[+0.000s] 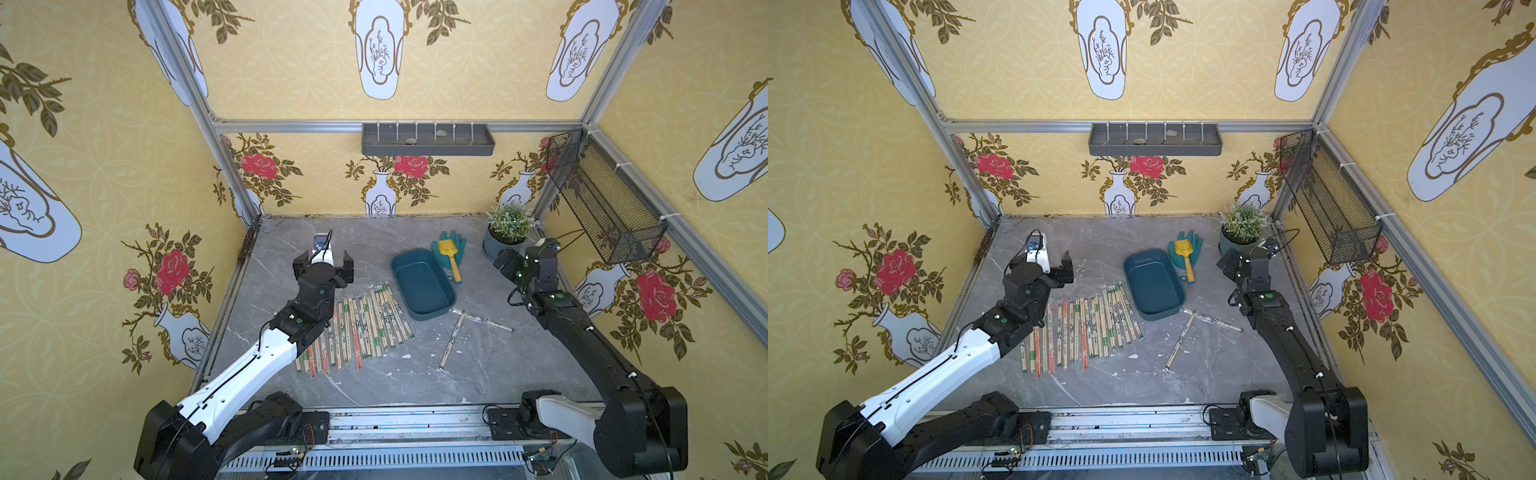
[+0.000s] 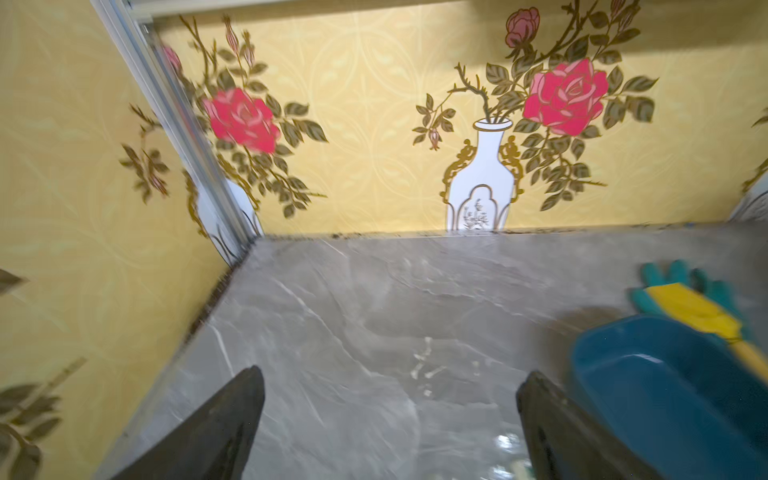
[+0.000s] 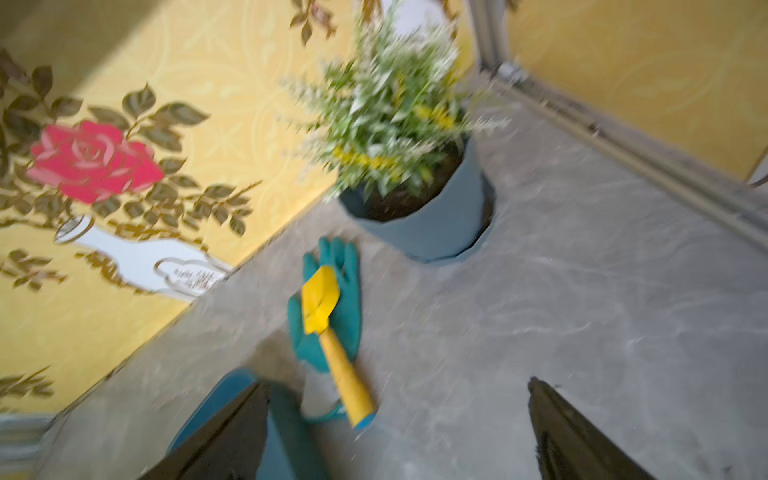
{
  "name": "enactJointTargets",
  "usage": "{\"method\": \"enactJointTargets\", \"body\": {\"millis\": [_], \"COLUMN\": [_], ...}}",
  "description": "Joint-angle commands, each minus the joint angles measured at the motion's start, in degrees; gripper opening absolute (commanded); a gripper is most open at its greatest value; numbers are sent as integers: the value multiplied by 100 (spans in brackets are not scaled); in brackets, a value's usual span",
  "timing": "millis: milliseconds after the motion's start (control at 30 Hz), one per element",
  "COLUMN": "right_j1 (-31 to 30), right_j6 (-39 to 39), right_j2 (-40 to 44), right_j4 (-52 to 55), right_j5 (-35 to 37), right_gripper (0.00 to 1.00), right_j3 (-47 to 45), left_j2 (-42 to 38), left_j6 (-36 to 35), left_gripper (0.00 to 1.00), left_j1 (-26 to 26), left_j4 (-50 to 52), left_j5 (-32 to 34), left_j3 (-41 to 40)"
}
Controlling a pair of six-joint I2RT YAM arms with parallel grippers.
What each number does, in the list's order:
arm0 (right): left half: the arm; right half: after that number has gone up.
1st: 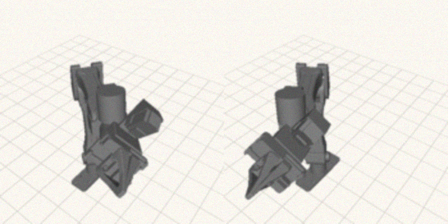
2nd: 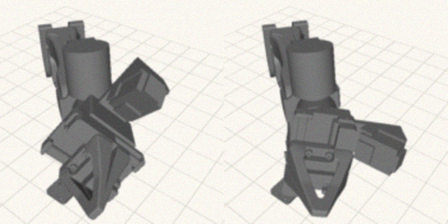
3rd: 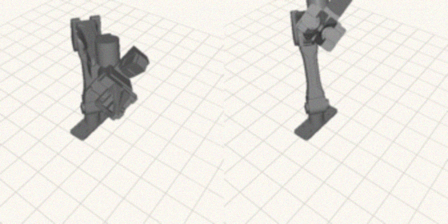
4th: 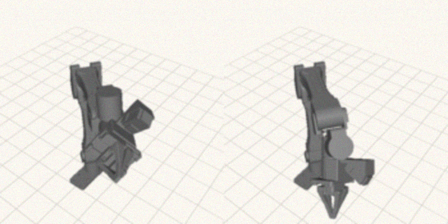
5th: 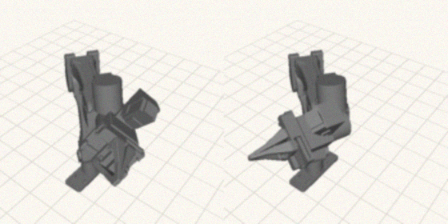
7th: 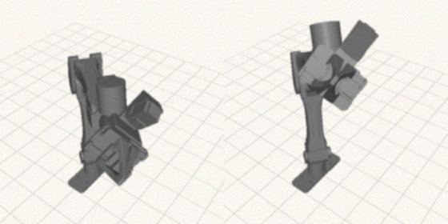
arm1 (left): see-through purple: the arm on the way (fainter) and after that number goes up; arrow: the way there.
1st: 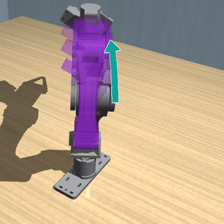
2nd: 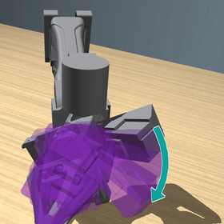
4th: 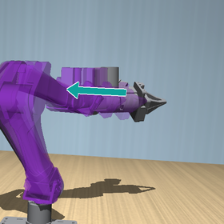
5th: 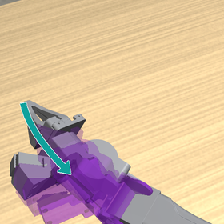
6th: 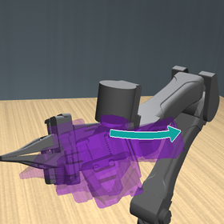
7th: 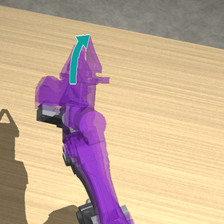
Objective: Take the paired disposable chopsticks out of the storage box
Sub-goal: Reset both arms
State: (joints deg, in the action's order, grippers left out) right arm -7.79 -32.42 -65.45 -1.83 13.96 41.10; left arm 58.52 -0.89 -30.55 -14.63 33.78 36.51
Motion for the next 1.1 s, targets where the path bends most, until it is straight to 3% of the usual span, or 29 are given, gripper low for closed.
{"method": "enactJointTargets", "body": {"millis": [0, 67, 233, 400, 533, 700, 800, 867, 933, 1000, 1067], "right_j1": [360, 653, 998, 1079, 994, 939, 894, 871, 896, 1002, 1050], "right_j6": [997, 1162, 1441, 1662, 1757, 2181, 2564, 2576, 2670, 2704, 2551], "right_j2": [-79, -302, -960, -1041, -942, -997, -1175, -1178, -1468, -1788, -1569], "right_j4": [-1657, -1727, -2164, -2494, -1728, -4079, -5549, -5113, -5404, -6345, -5634], "right_j5": [778, 673, 515, 429, 459, 698, 288, -23, -319, -346, -437], "right_gripper": [98, 97, 98, 97, 98, 97, 98, 97, 98, 98, 98], "right_j3": [-377, -546, -1115, -1354, -1264, -2562, -3175, -2999, -3014, -3306, -3151], "left_j2": [-276, -408, -273, 272, 312, 876, 1304, 1293, 1218, 1293, 1336], "left_j6": [-1548, -1170, -206, -518, -473, -385, -360, -191, 1, 34, -12], "left_gripper": [100, 100, 100, 100, 100, 100, 100, 100, 100, 100, 100], "left_j1": [497, 1183, 2068, 2134, 2132, 2166, 2272, 2449, 2749, 2889, 2925], "left_j4": [-2065, -2060, -2232, -2507, -2315, -3013, -3406, -3441, -3402, -3497, -3554], "left_j5": [-373, -676, -1099, -1379, -1057, -1087, -1252, -1352, -1853, -2205, -2420], "left_j3": [-759, -1146, -1852, -1980, -2070, -2314, -2357, -2407, -2481, -2535, -2568]}}
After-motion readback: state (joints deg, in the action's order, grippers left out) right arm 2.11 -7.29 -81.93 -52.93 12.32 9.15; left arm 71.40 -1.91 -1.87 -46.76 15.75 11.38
